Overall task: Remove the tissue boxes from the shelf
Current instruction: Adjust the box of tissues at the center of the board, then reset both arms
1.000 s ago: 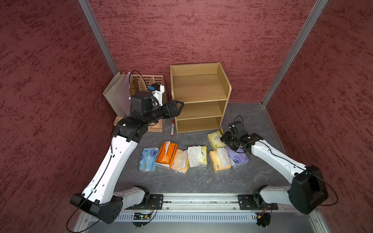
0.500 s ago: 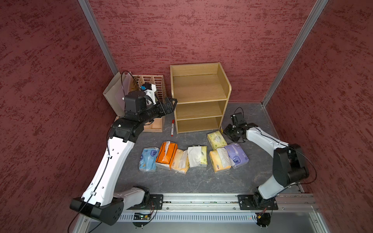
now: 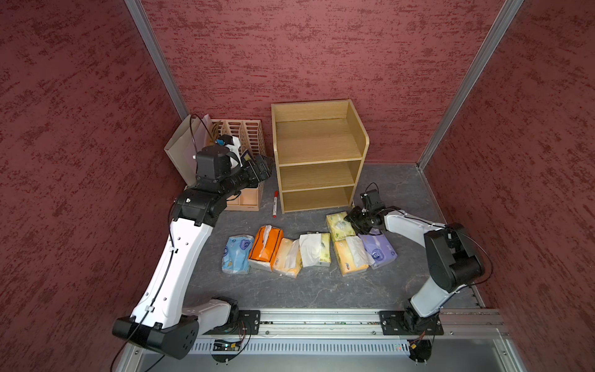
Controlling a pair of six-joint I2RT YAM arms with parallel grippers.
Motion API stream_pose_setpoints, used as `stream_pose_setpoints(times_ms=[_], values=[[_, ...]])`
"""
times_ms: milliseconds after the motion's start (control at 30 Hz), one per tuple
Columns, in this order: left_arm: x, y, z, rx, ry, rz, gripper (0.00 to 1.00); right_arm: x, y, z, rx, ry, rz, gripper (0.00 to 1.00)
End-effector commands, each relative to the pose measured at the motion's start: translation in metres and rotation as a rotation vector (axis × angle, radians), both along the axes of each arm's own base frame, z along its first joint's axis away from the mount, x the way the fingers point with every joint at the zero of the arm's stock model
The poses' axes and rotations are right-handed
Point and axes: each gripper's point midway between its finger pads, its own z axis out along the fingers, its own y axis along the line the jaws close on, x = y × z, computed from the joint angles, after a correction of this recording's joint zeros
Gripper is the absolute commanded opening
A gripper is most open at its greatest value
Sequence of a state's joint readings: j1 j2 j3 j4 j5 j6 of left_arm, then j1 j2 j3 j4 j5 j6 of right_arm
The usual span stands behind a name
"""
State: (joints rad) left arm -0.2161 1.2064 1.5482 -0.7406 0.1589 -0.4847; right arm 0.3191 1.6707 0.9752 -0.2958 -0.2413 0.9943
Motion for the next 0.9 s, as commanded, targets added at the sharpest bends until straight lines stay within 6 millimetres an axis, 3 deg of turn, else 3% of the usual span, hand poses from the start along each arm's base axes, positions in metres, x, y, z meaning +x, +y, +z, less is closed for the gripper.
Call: stream_pose_setpoints(times_ms=[0, 67, 100, 167, 233, 367, 533, 700, 867], values=[[-0.005, 0.023, 0.001, 0.085, -0.039, 0.082, 1.00, 0.018, -0.003, 0.060, -0.040, -0.177, 0.035, 0.57], [-0.008, 0.036, -0.002, 0.140, -0.063, 0.123, 1.00, 0.020, -0.013, 0.088, -0.115, -0.259, 0.064, 0.69], [-0.009, 0.041, -0.007, 0.170, -0.074, 0.135, 1.00, 0.021, -0.020, 0.102, -0.163, -0.298, 0.071, 0.85], [-0.011, 0.053, -0.015, 0.218, -0.104, 0.179, 1.00, 0.017, -0.038, 0.129, -0.266, -0.370, 0.066, 0.98], [-0.015, 0.065, -0.026, 0.253, -0.140, 0.222, 1.00, 0.012, -0.063, 0.148, -0.386, -0.425, 0.044, 0.98], [-0.021, 0.075, -0.062, 0.345, -0.182, 0.240, 1.00, -0.007, -0.119, 0.163, -0.627, -0.463, -0.048, 0.98], [-0.026, 0.097, -0.119, 0.443, -0.145, 0.300, 1.00, -0.016, -0.155, 0.163, -0.872, -0.494, 0.027, 0.98], [-0.021, 0.114, -0.189, 0.489, -0.175, 0.332, 1.00, -0.006, -0.182, 0.129, -0.966, -0.516, 0.066, 0.98], [-0.032, 0.128, -0.226, 0.501, -0.190, 0.376, 1.00, 0.002, -0.185, 0.109, -0.952, -0.601, 0.028, 0.98]])
